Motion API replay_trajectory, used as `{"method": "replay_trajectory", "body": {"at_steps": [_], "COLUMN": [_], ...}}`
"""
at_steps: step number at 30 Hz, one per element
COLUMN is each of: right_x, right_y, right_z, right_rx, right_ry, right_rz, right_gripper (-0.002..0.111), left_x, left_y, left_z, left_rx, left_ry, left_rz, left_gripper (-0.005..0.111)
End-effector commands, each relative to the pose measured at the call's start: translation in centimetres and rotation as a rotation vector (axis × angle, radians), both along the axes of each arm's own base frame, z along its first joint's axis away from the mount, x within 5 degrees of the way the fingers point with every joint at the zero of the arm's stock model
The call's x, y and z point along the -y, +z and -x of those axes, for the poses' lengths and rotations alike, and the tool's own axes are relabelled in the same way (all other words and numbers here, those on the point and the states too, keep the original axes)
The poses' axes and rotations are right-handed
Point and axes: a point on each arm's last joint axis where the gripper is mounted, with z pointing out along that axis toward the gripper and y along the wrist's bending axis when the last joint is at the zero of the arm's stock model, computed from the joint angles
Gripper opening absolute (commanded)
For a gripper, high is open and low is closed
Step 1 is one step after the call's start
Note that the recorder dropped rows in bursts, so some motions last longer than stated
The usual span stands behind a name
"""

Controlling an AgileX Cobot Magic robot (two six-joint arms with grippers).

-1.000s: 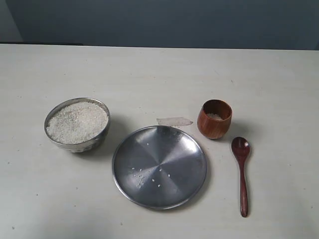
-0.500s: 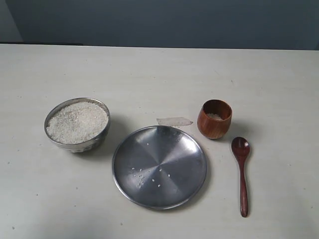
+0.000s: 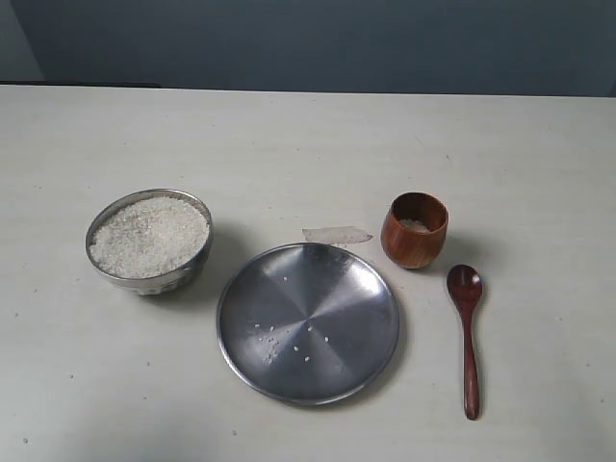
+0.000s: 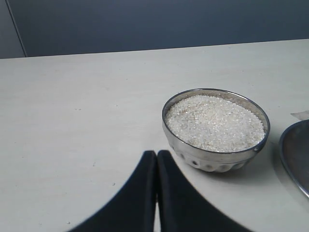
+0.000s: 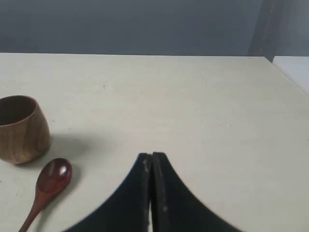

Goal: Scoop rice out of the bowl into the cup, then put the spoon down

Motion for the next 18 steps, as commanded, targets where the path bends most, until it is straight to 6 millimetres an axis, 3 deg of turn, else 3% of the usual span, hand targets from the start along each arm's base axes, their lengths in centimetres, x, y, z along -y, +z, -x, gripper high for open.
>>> {"method": "replay_trajectory", "body": {"at_steps": [1, 3, 10, 15, 18], "right_x": [0.1, 0.1, 0.0, -0.1, -0.2], "right_y": [0.2, 0.6, 4.7, 7.0, 8.9], "right_z": [0.0, -0.1, 0.0, 0.9, 2.3], "right_rx": [0.033, 0.075, 0.529, 0.809, 1.061], "right_ry": [-0.006, -0.005, -0.002, 0.0, 0.002], "right_rz": [0.031, 0.034, 0.045, 0.057, 0.071], "right_gripper": [-0.001, -0.001, -0.001, -0.001, -0.001], "left_x": [0.1, 0.1, 0.1, 0.1, 0.1], "left_y": [-0.1, -0.1, -0.1, -0.1, -0.1], "left_z": [0.0, 0.0, 0.0, 0.0, 0.0], "left_rx": [0.006, 0.006, 0.006, 0.006, 0.006], "left_ry": [-0.008, -0.008, -0.008, -0.008, -0.008], "left_rz": [0.007, 0.007, 0.007, 0.007, 0.007], "left_gripper": [0.0, 0.0, 0.0, 0.0, 0.0]}}
